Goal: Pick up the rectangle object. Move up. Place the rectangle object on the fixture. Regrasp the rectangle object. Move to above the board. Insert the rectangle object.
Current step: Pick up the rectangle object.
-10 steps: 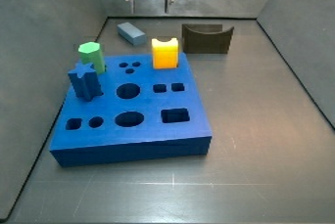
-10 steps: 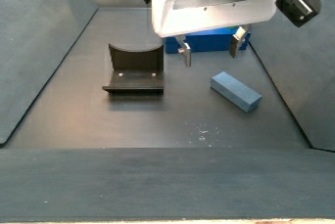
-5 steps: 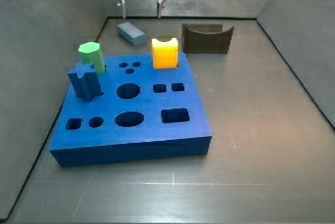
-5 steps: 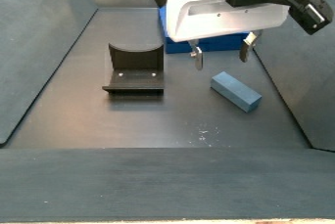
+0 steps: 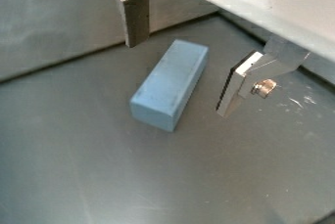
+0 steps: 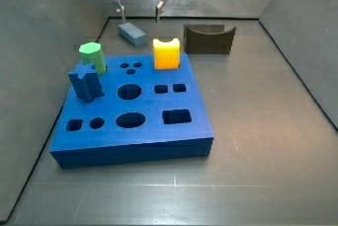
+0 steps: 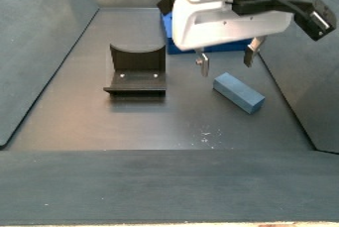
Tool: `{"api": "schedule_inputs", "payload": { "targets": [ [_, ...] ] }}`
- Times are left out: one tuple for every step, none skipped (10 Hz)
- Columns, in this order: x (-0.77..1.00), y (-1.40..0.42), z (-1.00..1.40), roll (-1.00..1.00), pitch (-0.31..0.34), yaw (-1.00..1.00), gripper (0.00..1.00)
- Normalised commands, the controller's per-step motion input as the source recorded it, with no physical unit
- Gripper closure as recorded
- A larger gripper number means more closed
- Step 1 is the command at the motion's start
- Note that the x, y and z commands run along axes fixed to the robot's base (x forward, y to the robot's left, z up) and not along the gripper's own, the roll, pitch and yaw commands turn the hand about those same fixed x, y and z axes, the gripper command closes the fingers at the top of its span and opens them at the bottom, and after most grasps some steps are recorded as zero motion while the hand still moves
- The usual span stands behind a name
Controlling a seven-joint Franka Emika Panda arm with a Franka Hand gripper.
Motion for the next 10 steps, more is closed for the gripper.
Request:
{"api": "schedule_inputs", "payload": {
  "targets": [
    [0.01,0.06,-0.19,0.35,0.22,0.86,0.0],
    [0.0,0.02,-0.03,0.0,0.0,0.01,0.0],
    [-0.35,0.38,-0.15,-0.05,0.0,0.02,0.0],
    [-0.75,0.29,-0.28,0.0,0.0,-0.07,0.0],
    [0.0,0.0,0.0,0.01,0.0,0.0,0.0],
    [-0.13,-0.12,-0.69,0.0,0.0,0.0,0.0],
    [-0.11,0.0,-0.65,-0.14,0.037,0.0,0.0],
    [0.0,-0.02,0.0,0.0,0.0,0.0,0.0],
    [0.0,-0.06,-0.76,0.1,-0.103,0.0,0.0],
    [0.0,0.0,-0.16,-0.02,0.026,0.0,0.0]
  ]
}}
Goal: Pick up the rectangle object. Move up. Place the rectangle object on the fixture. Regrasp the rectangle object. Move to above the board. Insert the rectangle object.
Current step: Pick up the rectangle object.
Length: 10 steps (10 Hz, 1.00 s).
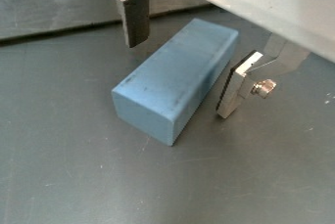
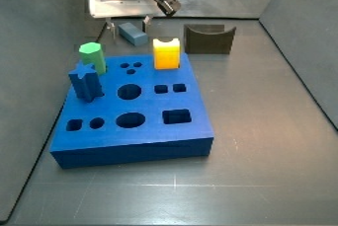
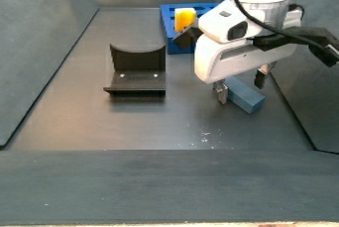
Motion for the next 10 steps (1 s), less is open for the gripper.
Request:
{"api": "schedule_inputs", "payload": {
  "targets": [
    [0.02,0.0,-0.05,0.0,0.006,0.0,0.0],
    [-0.19,0.27,0.02,-0.63,-0.391,0.0,0.0],
    [-0.13,0.0,0.0,0.0,-0.089,0.0,0.0],
    [0.0,0.0,0.0,0.0,0.0,0.0,1.0],
    [0.0,0.0,-0.03,-0.09,0.0,0.0,1.0],
    [-0.03,0.0,0.0,-0.02,-0.069,0.0,1.0],
    [0.0,0.0,0.0,0.0,0.0,0.0,1.0],
    [0.0,0.0,0.0,0.0,0.0,0.0,1.0],
    [0.0,0.0,0.0,0.0,0.0,0.0,1.0],
    [0.0,0.0,0.0,0.0,0.0,0.0,1.0]
  ]
}}
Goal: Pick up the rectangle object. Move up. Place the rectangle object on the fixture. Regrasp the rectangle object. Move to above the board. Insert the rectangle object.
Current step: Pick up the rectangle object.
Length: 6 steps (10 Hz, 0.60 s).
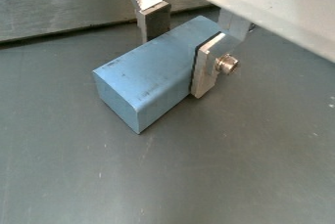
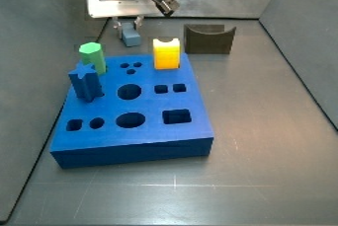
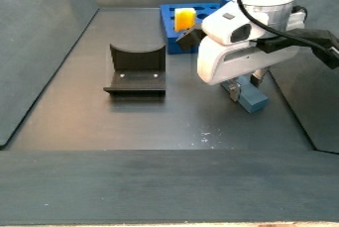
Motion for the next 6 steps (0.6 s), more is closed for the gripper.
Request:
{"api": "schedule_inputs", "payload": {
  "targets": [
    [0.0,0.0,0.0,0.0,0.0,0.0,1.0],
    [0.0,0.0,0.0,0.0,0.0,0.0,1.0],
    [0.0,0.0,0.0,0.0,0.0,0.0,1.0],
    [0.0,0.0,0.0,0.0,0.0,0.0,1.0],
    [0.0,0.0,0.0,0.0,0.0,0.0,1.0],
    [0.0,0.0,0.0,0.0,0.0,0.0,1.0]
  ]
}}
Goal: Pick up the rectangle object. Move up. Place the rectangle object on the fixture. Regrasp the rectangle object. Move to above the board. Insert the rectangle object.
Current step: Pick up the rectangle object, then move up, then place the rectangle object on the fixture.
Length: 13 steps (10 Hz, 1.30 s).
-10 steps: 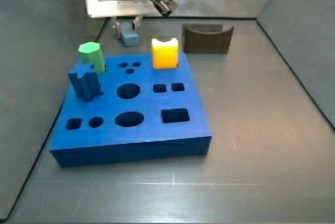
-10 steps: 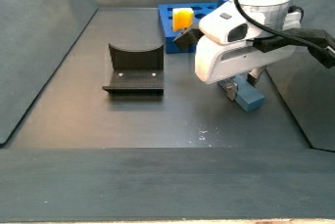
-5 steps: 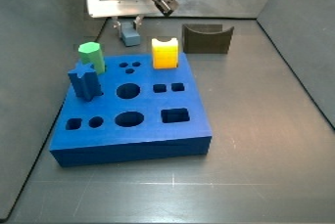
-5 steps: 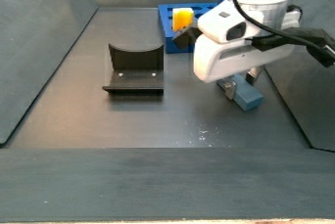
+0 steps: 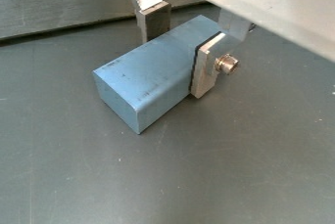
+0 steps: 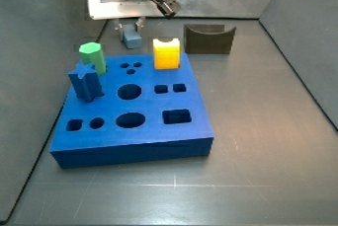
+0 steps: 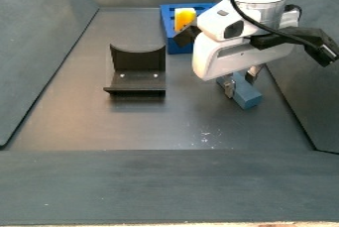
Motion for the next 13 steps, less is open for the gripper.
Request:
{"api": "schedule_inputs", "payload": {
  "targets": [
    [0.0,0.0,0.0,0.0,0.0,0.0,1.0],
    [0.0,0.0,0.59,0.0,0.0,0.0,1.0],
    [-0.04,-0.08,0.56,-0.02,0.039,-0.06,1.0],
    [-0.06,-0.07,0.51,-0.01,0.067,-0.06,1.0],
    [-0.04,-0.03,0.35,0.05,0.088,-0.05,1.0],
    [-0.03,-0.01,0.28,0.07,0.091,-0.04,1.0],
    [0.0,0.0,1.0,0.0,0.0,0.0,1.0],
    [0.01,0.0,1.0,0.02,-0.012,0.01,1.0],
    [-0.01,0.0,1.0,0.03,0.03,0.01,1.0],
    [-0.01,0.01,1.0,0.06,0.04,0.0,1.0],
    [-0.02,0.01,1.0,0.1,0.059,-0.02,1.0],
    [-0.02,0.01,1.0,0.12,0.067,-0.02,1.0],
    [-0.03,0.01,1.0,0.16,0.078,-0.03,1.0]
  ]
}}
